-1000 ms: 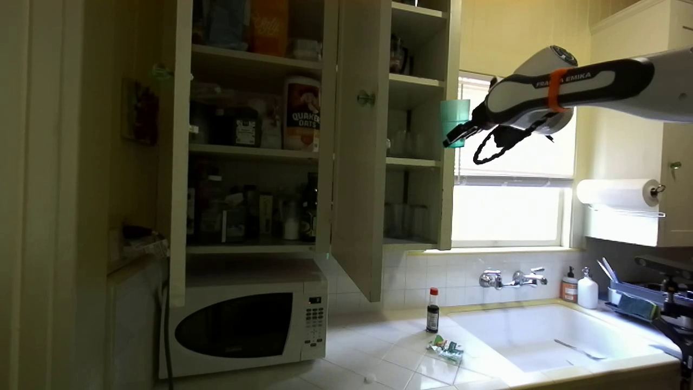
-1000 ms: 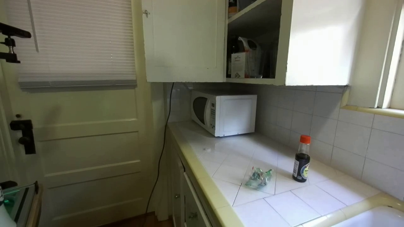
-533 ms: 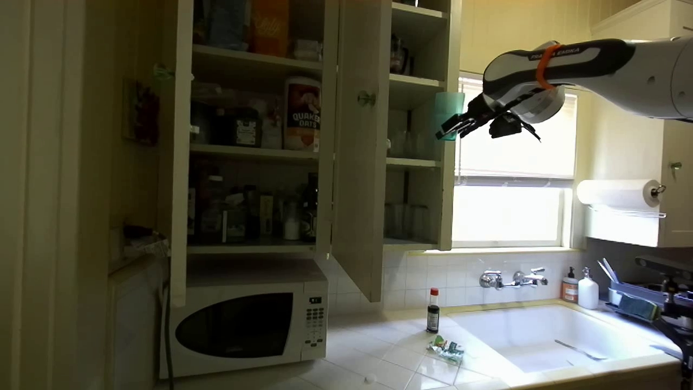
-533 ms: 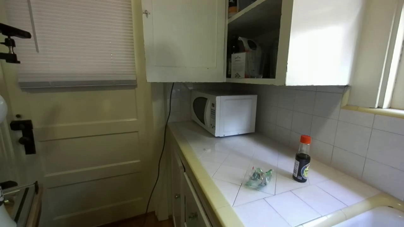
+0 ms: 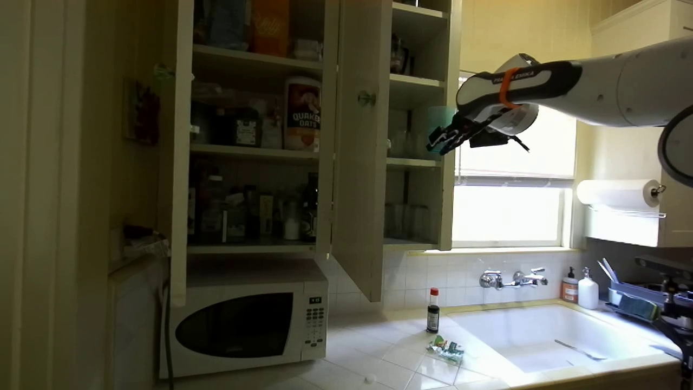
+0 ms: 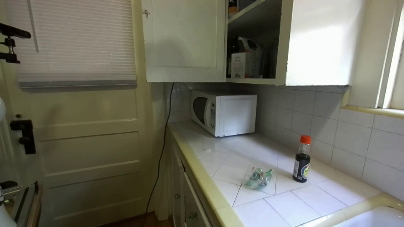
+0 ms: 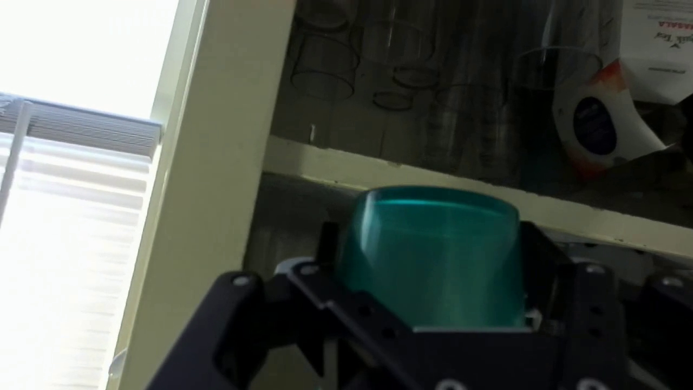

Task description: Put the cup inside the cupboard

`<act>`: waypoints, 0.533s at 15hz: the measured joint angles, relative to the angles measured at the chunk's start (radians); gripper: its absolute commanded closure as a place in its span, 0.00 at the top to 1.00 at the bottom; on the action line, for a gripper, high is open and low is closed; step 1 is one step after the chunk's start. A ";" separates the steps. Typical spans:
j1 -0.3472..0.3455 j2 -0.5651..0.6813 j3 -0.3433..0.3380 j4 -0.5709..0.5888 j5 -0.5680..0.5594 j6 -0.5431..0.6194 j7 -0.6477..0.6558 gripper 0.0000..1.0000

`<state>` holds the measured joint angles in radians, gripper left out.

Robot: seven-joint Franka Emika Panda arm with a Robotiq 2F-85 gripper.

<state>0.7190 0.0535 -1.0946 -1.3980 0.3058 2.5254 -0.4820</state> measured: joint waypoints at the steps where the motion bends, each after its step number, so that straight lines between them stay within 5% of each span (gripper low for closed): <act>1: -0.008 0.029 -0.001 0.014 0.007 0.000 0.025 0.54; 6: -0.074 0.167 0.003 0.128 0.060 -0.019 0.128 0.54; 8: -0.197 0.185 0.138 0.176 0.028 -0.023 0.193 0.54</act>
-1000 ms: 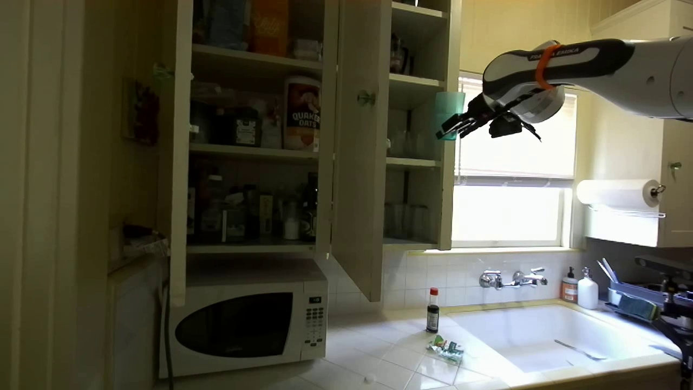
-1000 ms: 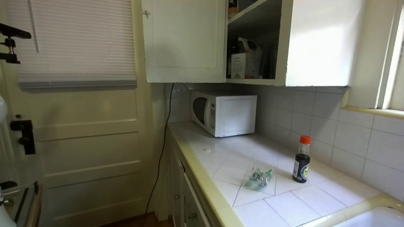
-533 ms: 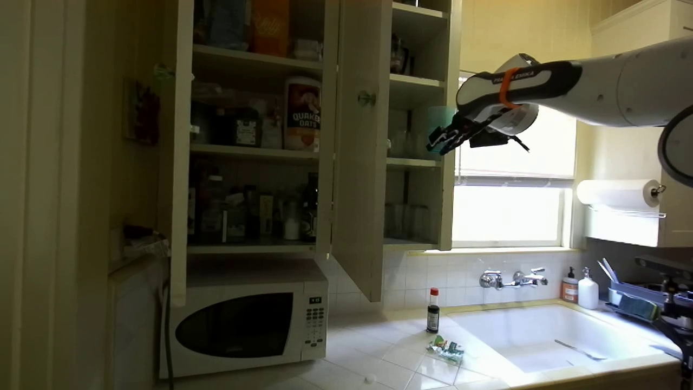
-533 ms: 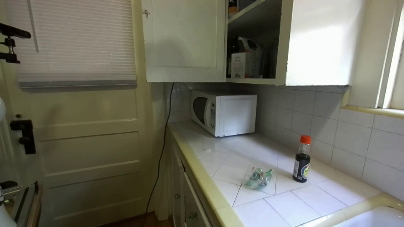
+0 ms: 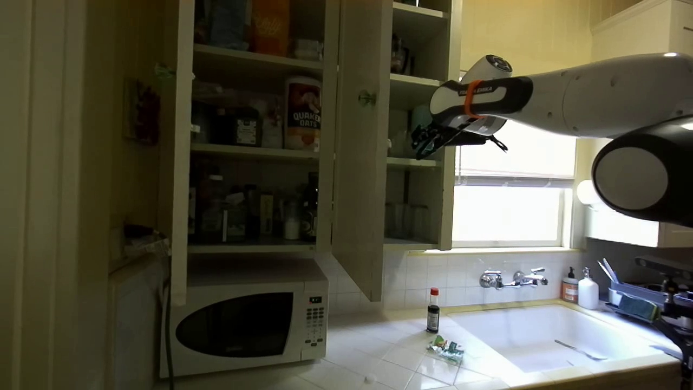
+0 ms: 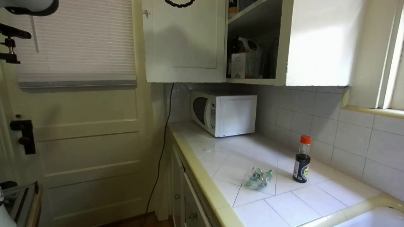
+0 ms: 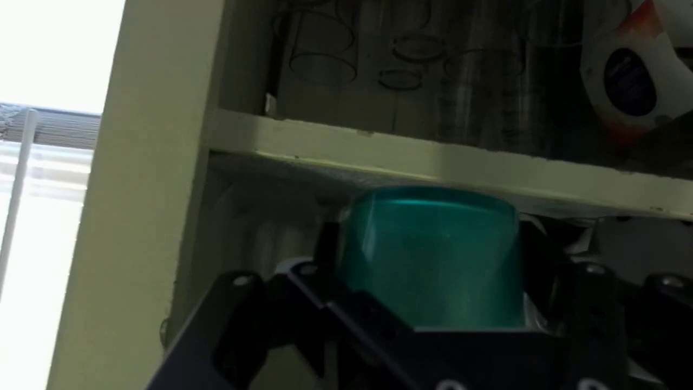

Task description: Put the cup inside the cupboard

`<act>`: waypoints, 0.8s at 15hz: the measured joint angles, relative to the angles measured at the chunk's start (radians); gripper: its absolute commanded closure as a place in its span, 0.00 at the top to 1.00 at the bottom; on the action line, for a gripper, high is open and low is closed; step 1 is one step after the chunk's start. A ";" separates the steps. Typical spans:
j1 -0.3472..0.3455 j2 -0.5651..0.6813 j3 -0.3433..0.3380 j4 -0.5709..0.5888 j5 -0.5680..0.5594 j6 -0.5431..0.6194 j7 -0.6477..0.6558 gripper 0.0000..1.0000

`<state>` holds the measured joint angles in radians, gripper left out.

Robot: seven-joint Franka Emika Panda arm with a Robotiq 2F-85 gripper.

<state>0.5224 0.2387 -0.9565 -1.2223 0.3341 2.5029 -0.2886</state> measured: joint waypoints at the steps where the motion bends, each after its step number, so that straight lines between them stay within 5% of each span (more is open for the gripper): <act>1: -0.072 0.004 0.082 0.023 -0.011 -0.006 0.024 0.54; 2: -0.116 0.017 0.119 0.049 0.012 -0.027 0.032 0.54; 3: -0.140 0.035 0.125 0.076 0.050 -0.050 0.032 0.79; 5: -0.183 0.066 0.148 0.129 0.112 -0.078 0.029 0.79; 6: -0.194 0.076 0.153 0.144 0.123 -0.082 0.029 0.54; 12: -0.204 0.100 0.152 0.150 0.121 -0.085 0.030 0.54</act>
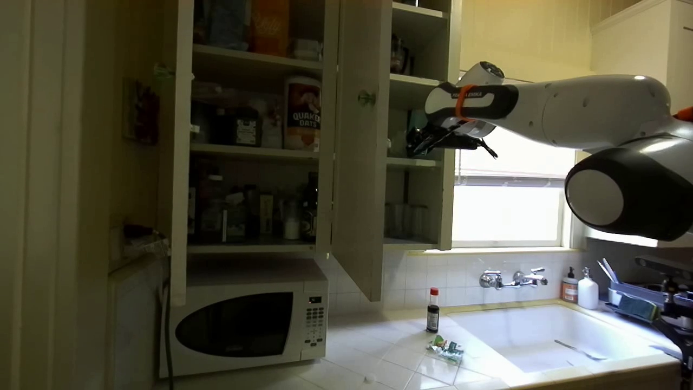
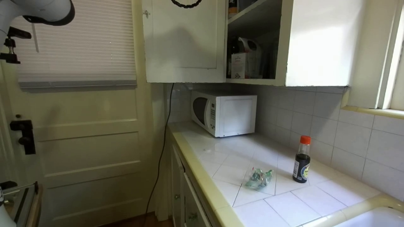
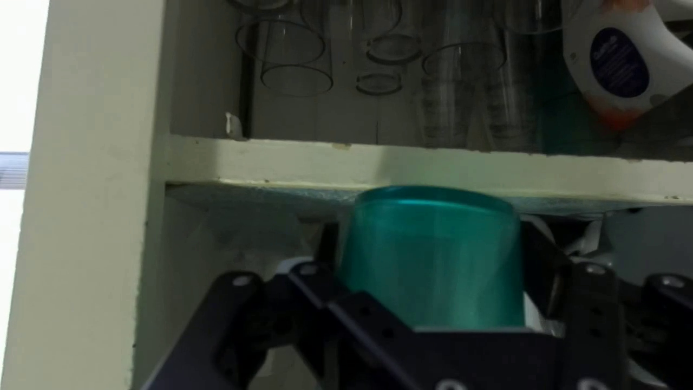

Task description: Put the cup inside the cupboard

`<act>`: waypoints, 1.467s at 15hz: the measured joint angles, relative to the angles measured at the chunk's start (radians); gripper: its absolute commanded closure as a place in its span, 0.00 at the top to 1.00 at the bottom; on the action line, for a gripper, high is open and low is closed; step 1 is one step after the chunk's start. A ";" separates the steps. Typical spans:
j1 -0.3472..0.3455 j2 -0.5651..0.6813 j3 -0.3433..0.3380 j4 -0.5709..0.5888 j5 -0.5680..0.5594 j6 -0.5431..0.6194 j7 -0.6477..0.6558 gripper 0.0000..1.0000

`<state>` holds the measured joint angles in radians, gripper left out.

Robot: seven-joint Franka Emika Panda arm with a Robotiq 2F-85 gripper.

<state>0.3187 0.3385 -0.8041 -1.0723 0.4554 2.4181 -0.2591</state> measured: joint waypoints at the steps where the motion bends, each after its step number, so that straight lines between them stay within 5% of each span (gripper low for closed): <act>1: -0.003 0.008 -0.002 0.000 -0.002 -0.001 0.001 0.54; 11: -0.032 0.070 -0.007 0.075 -0.007 -0.034 0.001 0.54; 17: -0.323 0.080 0.399 0.229 -0.276 -0.115 0.066 0.54; 22: -0.438 0.122 0.575 0.345 -0.357 -0.232 0.068 0.54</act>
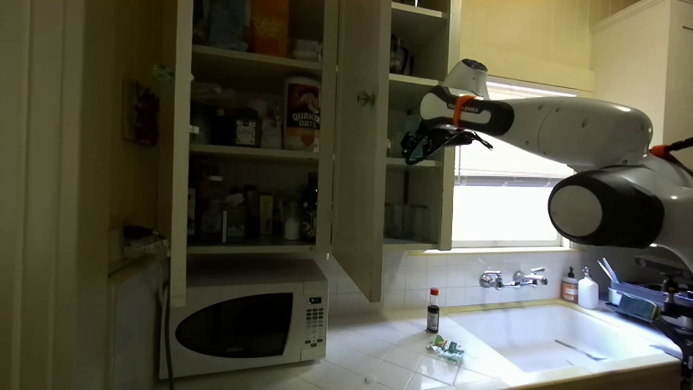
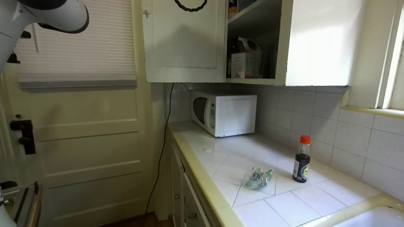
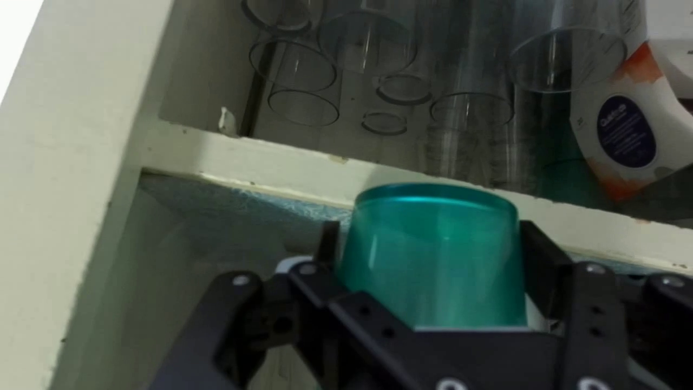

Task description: Put the cup inside the cupboard

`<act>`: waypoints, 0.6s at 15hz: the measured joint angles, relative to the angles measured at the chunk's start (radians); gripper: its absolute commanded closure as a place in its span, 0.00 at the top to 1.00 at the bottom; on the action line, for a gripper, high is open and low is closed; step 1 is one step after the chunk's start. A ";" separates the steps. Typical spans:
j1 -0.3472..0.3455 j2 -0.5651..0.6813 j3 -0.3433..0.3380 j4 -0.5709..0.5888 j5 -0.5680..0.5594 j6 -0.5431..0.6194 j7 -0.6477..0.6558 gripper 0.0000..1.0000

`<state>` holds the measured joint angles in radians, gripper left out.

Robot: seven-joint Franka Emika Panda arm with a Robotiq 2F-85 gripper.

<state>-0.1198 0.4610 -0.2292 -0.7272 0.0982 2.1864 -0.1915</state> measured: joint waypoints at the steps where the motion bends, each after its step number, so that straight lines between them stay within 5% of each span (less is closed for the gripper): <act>1: -0.011 0.012 0.018 0.023 -0.008 -0.011 0.000 0.54; 9: -0.046 0.103 0.074 0.164 -0.039 -0.032 0.001 0.54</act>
<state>-0.1662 0.5642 -0.1547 -0.5627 0.0595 2.1542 -0.1906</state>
